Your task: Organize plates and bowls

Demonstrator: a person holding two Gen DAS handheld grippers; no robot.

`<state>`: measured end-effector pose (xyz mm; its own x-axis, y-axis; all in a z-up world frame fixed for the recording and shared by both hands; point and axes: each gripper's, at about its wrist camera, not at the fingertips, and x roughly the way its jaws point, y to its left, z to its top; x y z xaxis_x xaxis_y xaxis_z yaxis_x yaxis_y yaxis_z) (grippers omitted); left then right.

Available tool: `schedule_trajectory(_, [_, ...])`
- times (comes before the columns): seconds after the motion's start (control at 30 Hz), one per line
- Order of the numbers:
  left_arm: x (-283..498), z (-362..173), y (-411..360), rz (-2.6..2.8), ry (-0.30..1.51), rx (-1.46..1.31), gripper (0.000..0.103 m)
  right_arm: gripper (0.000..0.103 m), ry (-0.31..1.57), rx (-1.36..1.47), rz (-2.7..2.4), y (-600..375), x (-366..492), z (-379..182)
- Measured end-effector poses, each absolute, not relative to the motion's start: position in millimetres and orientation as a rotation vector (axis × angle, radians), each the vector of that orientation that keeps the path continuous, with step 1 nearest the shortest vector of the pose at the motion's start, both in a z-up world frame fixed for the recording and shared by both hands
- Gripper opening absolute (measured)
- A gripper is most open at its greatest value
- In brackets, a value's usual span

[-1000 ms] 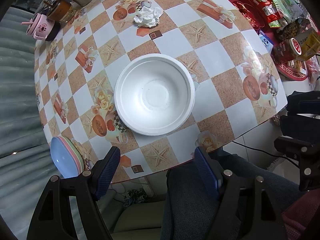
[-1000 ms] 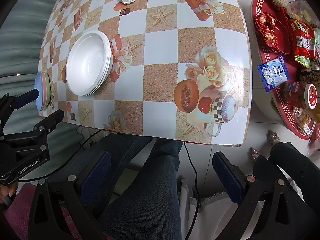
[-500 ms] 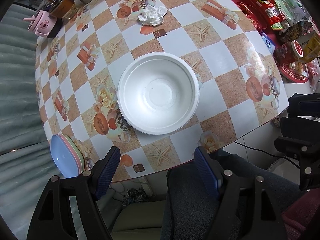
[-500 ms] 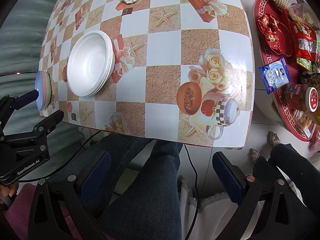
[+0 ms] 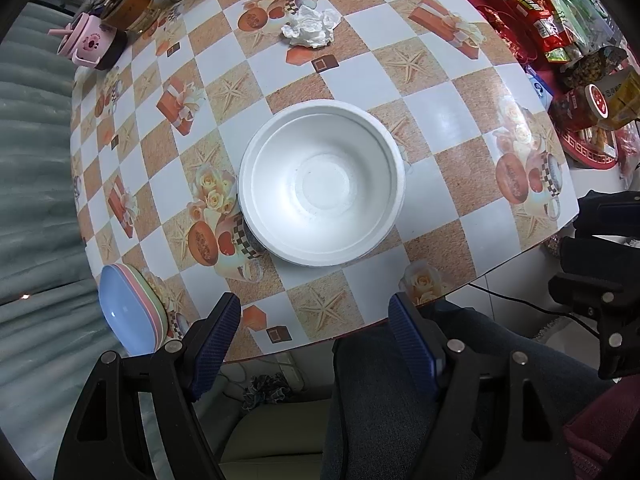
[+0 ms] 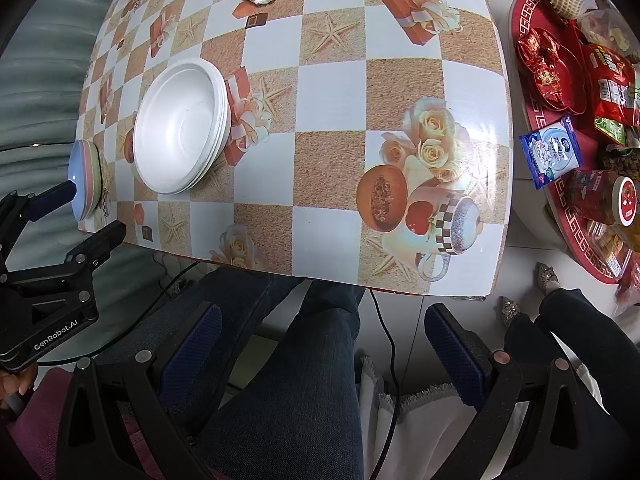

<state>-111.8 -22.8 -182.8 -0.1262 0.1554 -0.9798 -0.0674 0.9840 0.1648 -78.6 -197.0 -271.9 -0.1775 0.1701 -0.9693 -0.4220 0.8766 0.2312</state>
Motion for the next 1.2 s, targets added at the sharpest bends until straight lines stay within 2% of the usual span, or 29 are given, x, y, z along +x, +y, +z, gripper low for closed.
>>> schedule_trajectory(0.97, [-124, -192, 1, 0.223, 1.700, -0.064, 0.080, 0.102, 1.718, -0.279, 0.539, -178, -78, -282])
schedule_trajectory(1.2, [-125, -191, 32, 0.269, 1.647, -0.105, 0.080, 0.102, 1.707, -0.272, 0.510, -163, -75, -285])
